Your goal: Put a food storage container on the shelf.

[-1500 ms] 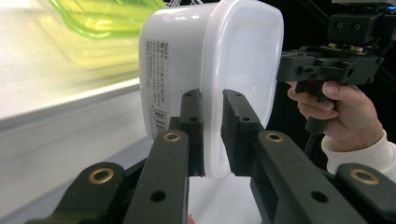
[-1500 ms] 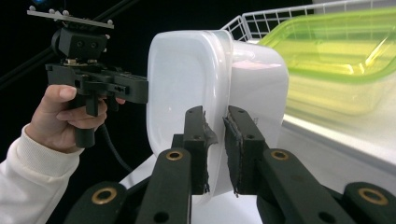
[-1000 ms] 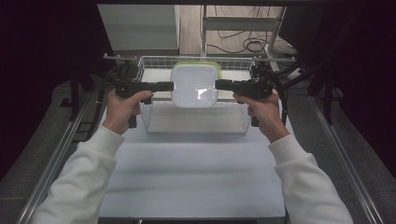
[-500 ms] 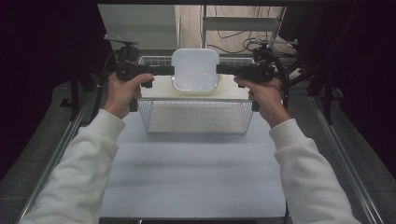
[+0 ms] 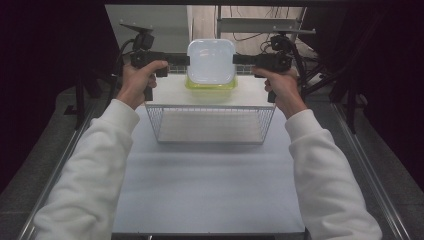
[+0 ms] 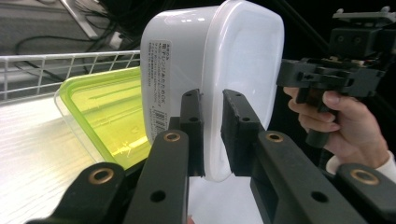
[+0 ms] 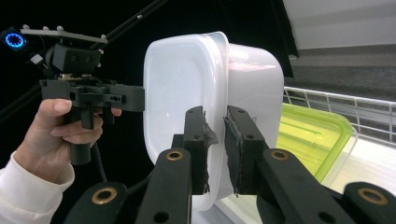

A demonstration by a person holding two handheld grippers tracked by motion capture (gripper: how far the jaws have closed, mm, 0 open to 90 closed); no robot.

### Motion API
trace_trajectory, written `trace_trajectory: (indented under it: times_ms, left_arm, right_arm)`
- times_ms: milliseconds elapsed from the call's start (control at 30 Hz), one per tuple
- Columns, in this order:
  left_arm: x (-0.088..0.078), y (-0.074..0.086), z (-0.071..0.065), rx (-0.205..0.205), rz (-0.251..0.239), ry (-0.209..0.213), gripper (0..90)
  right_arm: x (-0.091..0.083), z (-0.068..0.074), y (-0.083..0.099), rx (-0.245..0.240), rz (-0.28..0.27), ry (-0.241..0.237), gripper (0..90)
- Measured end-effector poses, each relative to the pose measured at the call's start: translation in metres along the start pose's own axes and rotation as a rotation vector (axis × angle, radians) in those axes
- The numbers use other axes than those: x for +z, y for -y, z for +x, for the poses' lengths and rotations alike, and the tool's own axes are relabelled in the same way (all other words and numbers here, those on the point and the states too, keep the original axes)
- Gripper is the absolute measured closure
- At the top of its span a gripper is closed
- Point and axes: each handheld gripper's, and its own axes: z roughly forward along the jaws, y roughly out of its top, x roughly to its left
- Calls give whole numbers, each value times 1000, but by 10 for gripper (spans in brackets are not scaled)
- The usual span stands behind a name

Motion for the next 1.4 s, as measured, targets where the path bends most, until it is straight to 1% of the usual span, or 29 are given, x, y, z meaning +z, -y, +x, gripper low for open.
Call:
trace_trajectory:
  times_ms: [133, 233, 300, 333, 400, 500, 600, 700, 800, 900, 967, 1000, 1033, 1100, 1200, 1400]
  left_arm:
    - [6, -3, 8, -15, 17, -13, 796]
    - [10, -5, 14, -28, 36, -18, 796]
    - [14, -5, 18, -45, 54, -25, 796]
    - [15, -5, 20, -56, 49, -14, 795]
    - [16, -7, 22, -70, 47, -7, 798]
    - [17, -10, 28, -113, 53, 7, 798]
    - [20, -15, 34, -155, 57, 10, 791]
    - [24, -19, 39, -195, 55, 12, 781]
    - [27, -22, 44, -235, 46, 17, 767]
    - [32, -26, 50, -273, 32, 11, 759]
    - [34, -27, 55, -290, 19, 7, 759]
    - [36, -28, 58, -300, 14, 4, 758]
    - [37, -28, 60, -309, 9, 12, 756]
    - [37, -28, 62, -313, 4, 22, 758]
    - [36, -28, 63, -311, 8, 29, 759]
    - [35, -27, 60, -300, 13, 20, 756]
  right_arm:
    - [7, -8, -4, 15, 9, 18, 784]
    - [12, -15, -3, 41, 19, 27, 783]
    - [15, -20, -2, 57, 31, 36, 783]
    - [17, -22, -2, 65, 37, 40, 779]
    - [18, -27, -3, 89, 26, 37, 778]
    - [20, -31, -5, 114, 23, 26, 777]
    - [24, -34, -8, 139, 33, 29, 767]
    - [28, -38, -12, 182, 46, 48, 751]
    - [32, -44, -14, 219, 47, 55, 739]
    - [36, -52, -15, 278, 37, 53, 734]
    - [39, -57, -15, 317, 30, 53, 726]
    - [41, -58, -16, 329, 31, 59, 721]
    - [43, -60, -16, 339, 38, 74, 715]
    - [45, -62, -17, 355, 30, 70, 716]
    - [46, -63, -18, 360, 26, 63, 715]
    - [45, -64, -17, 355, 28, 60, 709]
